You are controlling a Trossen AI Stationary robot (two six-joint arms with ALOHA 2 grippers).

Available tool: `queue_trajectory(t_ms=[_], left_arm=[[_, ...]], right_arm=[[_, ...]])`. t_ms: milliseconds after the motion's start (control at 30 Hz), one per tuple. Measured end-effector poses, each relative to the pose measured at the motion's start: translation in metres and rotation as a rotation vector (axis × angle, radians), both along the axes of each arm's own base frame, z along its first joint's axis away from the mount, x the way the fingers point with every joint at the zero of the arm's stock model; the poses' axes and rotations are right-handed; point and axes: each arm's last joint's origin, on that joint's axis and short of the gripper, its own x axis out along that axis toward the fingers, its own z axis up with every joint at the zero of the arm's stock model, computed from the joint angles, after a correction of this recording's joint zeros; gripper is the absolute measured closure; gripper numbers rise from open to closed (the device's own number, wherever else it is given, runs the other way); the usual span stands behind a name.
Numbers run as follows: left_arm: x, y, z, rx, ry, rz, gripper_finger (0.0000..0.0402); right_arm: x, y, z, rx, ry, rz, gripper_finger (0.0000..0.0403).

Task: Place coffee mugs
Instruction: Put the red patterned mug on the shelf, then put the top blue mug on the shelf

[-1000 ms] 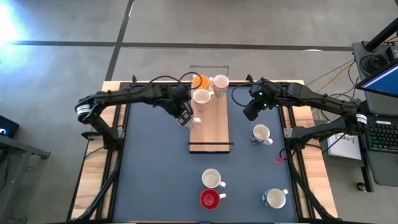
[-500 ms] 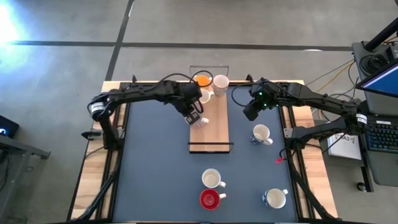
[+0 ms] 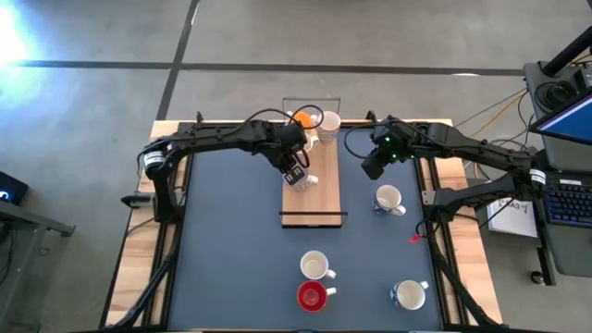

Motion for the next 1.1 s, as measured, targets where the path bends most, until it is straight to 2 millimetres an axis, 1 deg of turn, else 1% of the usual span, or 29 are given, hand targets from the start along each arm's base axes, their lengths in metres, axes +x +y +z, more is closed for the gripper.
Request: queue_trajectory(t_ms=[167, 400, 733, 833, 1000, 1100], left_arm=[[0.0, 0.0, -0.002, -0.009, 0.003, 0.02, 0.039], [0.0, 0.002, -0.001, -0.016, 0.001, 0.054, 0.0375], [-0.001, 0.002, 0.0, -0.023, 0.003, 0.076, 0.0373], [0.0, 0.003, 0.008, -0.007, -0.015, 0.077, 0.0372], [-0.002, 0.003, 0.028, 0.048, -0.011, 0.067, 0.0372], [-0.005, 0.002, 0.034, 0.051, 0.01, 0.049, 0.0372]], right_arm=[[0.0, 0.0, 0.0, 0.0, 0.0, 0.0, 0.0335], [0.0, 0.0, 0.0, 0.0, 0.0, 0.0, 0.0335], [0.0, 0.0, 0.0, 0.0, 0.0, 0.0, 0.0335], [0.0, 0.0, 0.0, 0.0, 0.0, 0.0, 0.0335], [0.0, 0.0, 0.0, 0.0, 0.0, 0.0, 0.0335], [0.0, 0.0, 0.0, 0.0, 0.0, 0.0, 0.0335]])
